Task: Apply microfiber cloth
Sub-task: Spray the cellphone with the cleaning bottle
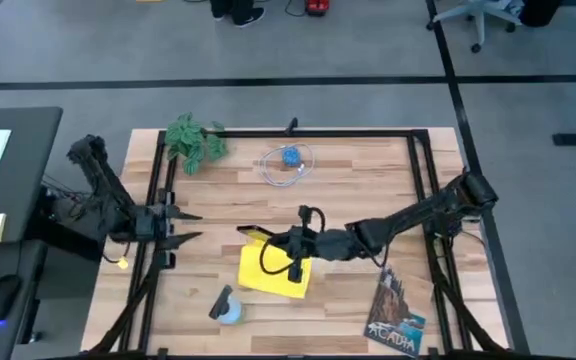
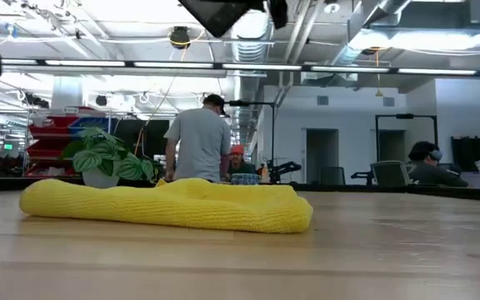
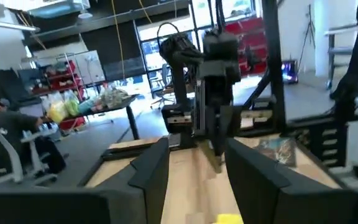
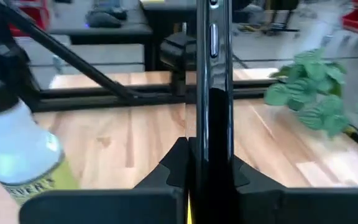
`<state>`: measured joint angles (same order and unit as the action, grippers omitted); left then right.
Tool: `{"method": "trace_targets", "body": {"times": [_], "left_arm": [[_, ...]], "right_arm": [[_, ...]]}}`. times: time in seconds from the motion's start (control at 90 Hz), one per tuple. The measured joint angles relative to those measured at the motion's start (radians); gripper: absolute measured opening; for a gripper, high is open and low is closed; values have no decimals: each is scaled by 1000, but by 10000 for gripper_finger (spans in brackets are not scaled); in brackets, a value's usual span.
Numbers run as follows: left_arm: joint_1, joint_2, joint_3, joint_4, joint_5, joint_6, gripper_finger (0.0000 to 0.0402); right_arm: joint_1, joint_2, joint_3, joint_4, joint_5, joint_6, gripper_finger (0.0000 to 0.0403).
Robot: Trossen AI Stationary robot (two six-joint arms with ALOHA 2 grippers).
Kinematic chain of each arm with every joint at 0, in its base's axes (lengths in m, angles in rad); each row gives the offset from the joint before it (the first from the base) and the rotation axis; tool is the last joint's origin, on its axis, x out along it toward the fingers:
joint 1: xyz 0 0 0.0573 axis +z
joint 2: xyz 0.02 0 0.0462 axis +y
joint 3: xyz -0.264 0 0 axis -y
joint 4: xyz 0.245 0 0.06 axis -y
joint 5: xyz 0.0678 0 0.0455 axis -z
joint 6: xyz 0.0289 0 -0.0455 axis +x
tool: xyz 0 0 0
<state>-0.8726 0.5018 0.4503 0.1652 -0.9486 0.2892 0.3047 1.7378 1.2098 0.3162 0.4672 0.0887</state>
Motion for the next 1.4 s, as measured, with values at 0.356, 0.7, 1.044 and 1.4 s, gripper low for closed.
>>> {"method": "trace_targets", "body": {"times": [0.356, 0.7, 1.044, 1.4], "left_arm": [[336, 179, -1, 224, 446, -50, 135], [540, 360, 82, 302, 671, -76, 135], [592, 491, 180, 311, 683, -79, 132], [570, 488, 188, 285, 681, -91, 13]], "right_arm": [[-48, 0, 1, 252, -74, -97, 13], [-49, 0, 1, 268, -89, -125, 13], [-49, 0, 1, 266, -97, -127, 13], [-51, 0, 4, 211, -80, -132, 33]]}}
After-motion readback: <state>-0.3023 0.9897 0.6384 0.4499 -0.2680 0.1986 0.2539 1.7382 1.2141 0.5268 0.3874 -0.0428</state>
